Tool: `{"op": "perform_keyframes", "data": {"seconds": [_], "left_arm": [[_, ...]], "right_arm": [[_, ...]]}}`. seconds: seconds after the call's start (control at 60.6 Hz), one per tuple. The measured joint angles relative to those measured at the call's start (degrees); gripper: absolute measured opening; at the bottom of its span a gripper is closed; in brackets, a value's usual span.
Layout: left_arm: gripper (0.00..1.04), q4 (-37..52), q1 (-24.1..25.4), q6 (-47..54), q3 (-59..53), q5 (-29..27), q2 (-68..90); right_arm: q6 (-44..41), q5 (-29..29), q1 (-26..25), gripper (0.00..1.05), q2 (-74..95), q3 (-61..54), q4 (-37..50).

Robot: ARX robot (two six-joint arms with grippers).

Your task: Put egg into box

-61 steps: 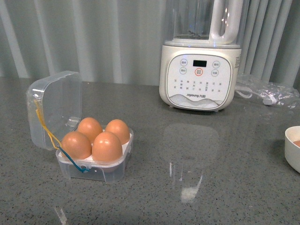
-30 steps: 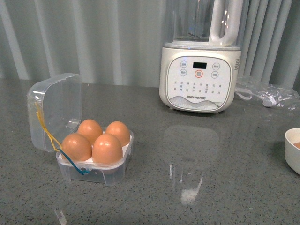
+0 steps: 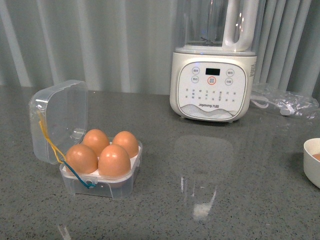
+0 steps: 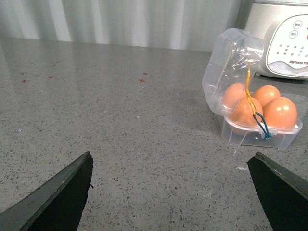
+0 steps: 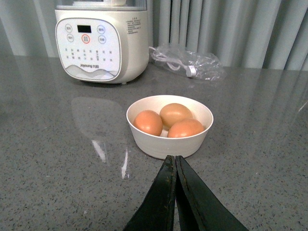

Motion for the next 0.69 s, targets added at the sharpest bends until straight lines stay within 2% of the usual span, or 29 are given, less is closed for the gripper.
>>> {"op": "perform_keyframes", "data": {"seconds": [0.313, 0.429, 0.594, 0.693], "left_arm": [[0.98, 0.0, 0.0, 0.0, 0.0, 0.0, 0.0], [0.98, 0.0, 0.0, 0.0, 0.0, 0.0, 0.0], [0.98, 0.0, 0.0, 0.0, 0.0, 0.0, 0.0], [0.98, 0.0, 0.0, 0.0, 0.0, 0.0, 0.0]], "right_arm": [[-0.04, 0.0, 0.0, 0.04, 0.0, 0.0, -0.15], [0.0, 0.0, -0.02, 0.31, -0.02, 0.0, -0.15], [0.0, -0.02, 0.0, 0.57, 0.0, 0.0, -0.15], [0.0, 0.0, 0.0, 0.82, -0.02, 0.0, -0.15]]}}
